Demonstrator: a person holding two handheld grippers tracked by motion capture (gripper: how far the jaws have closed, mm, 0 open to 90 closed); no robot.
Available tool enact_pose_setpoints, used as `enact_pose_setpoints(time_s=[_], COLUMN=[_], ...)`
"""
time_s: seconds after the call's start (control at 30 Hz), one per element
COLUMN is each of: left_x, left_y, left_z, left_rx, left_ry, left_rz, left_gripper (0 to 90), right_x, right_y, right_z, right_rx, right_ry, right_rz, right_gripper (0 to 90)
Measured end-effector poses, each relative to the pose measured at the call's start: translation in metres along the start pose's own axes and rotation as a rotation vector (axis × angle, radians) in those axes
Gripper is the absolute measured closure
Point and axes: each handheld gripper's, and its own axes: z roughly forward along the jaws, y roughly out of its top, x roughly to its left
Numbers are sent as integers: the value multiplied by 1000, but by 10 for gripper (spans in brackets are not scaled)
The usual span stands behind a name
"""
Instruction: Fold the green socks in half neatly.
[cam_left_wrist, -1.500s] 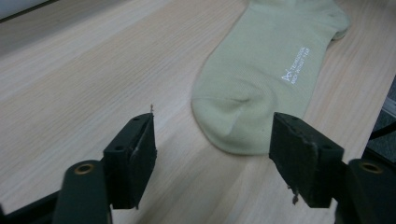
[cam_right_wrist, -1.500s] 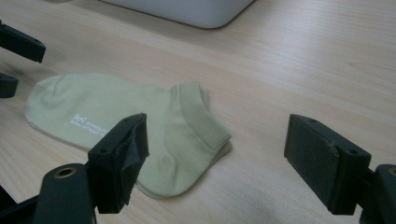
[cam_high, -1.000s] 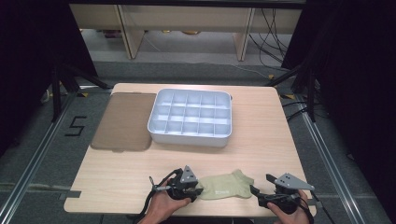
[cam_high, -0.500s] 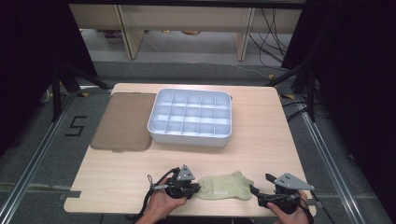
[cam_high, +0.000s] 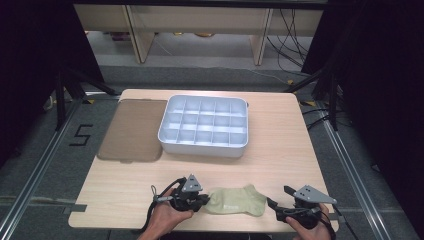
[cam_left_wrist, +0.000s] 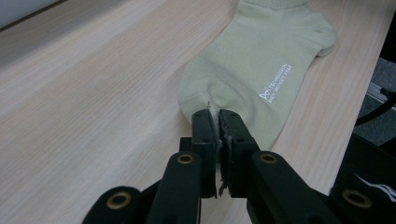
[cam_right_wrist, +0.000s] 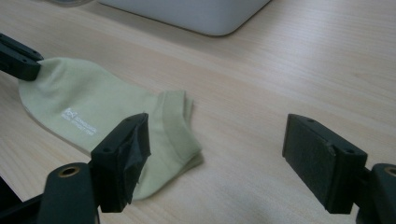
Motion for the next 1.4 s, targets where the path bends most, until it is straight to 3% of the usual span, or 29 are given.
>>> enact_pose_setpoints(time_s=[0.03,0.1,0.2,0.23,0.27,0.3,0.33,0.43,0.47,0.5,0.57,0.63,0.67,0.7,0.73,0.77,0.83,0.9,0.93,1.0,1.13,1.4], left_x=[1,5,9,10,12,13,14,19,19,21,23,24,26,25,26,27,26,26,26,26,25,27], left_y=[-2,-4,-9,-10,-12,-14,-16,-19,-20,-21,-22,-24,-23,-24,-23,-22,-21,-20,-20,-19,-20,-18], left_z=[-2,-8,-14,-15,-17,-18,-19,-24,-27,-29,-33,-36,-37,-38,-40,-41,-42,-44,-44,-45,-47,-53], left_rx=[-11,6,16,20,25,30,30,36,38,38,40,39,37,42,38,46,39,44,41,41,39,36], left_ry=[-3,0,8,7,12,9,19,13,14,8,16,22,28,24,26,24,23,19,20,18,20,19], left_rz=[-14,-2,-4,-4,11,2,-10,-12,-11,1,-4,-18,0,-13,-13,-4,-18,-5,-2,-1,-6,-11], left_gripper=[850,850,850,849,849,849,849,849,849,849,849,849,849,848,848,848,848,848,848,848,848,848], right_x=[0,1,5,9,7,9,13,16,22,21,28,37,38,41,47,49,56,64,68,74,87,102], right_y=[0,1,3,4,5,6,7,11,12,13,16,18,19,20,21,23,26,28,29,31,33,33], right_z=[0,0,2,2,4,6,7,13,13,18,23,26,31,34,36,41,48,54,55,63,76,102], right_rx=[6,6,-1,13,-7,-7,6,14,41,22,36,66,48,48,64,62,74,69,87,85,111,196], right_ry=[2,5,33,51,61,78,88,124,148,168,192,220,236,257,280,292,311,356,355,376,412,447], right_rz=[-6,-31,-31,5,-22,-27,-3,-41,8,-43,-90,-64,-102,-118,-98,-132,-158,-181,-175,-222,-268,-300], right_gripper=[259,274,314,317,328,355,371,435,445,455,484,535,554,573,591,613,667,723,740,782,845,881])
